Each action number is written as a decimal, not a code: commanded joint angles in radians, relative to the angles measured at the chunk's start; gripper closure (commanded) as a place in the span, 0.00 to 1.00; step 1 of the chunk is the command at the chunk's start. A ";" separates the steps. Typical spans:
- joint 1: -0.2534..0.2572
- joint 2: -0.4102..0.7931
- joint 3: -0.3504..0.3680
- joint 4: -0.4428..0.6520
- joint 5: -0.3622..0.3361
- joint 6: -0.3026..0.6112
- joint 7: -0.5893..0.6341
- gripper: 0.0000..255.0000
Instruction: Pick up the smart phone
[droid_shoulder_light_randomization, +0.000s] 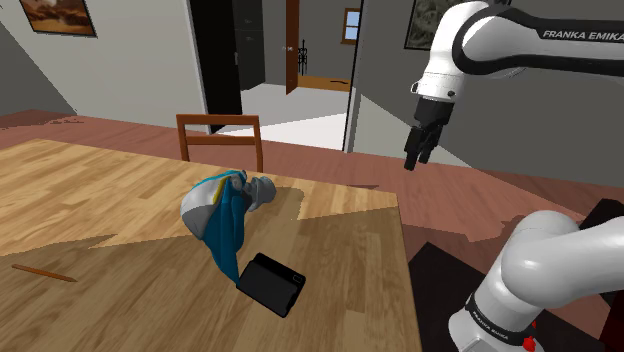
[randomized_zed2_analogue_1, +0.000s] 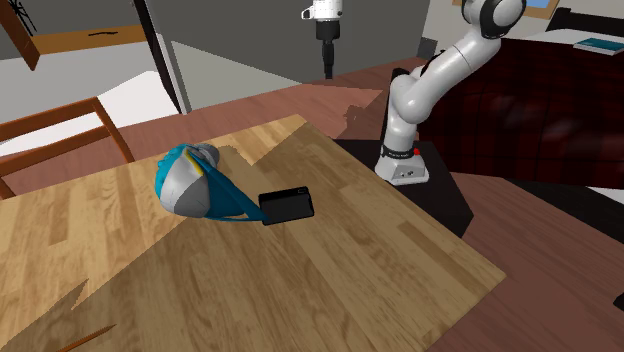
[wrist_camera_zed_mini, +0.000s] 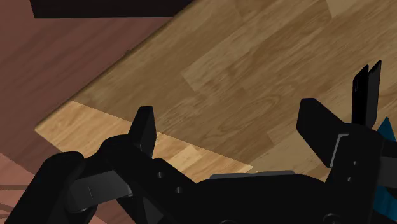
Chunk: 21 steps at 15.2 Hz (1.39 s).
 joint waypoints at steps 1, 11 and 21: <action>0.000 0.000 0.000 0.000 0.000 0.000 0.000 0.00; 0.119 0.196 0.019 -0.101 0.235 0.265 -0.045 0.00; 0.272 0.477 0.045 -0.070 0.528 0.483 -0.178 0.00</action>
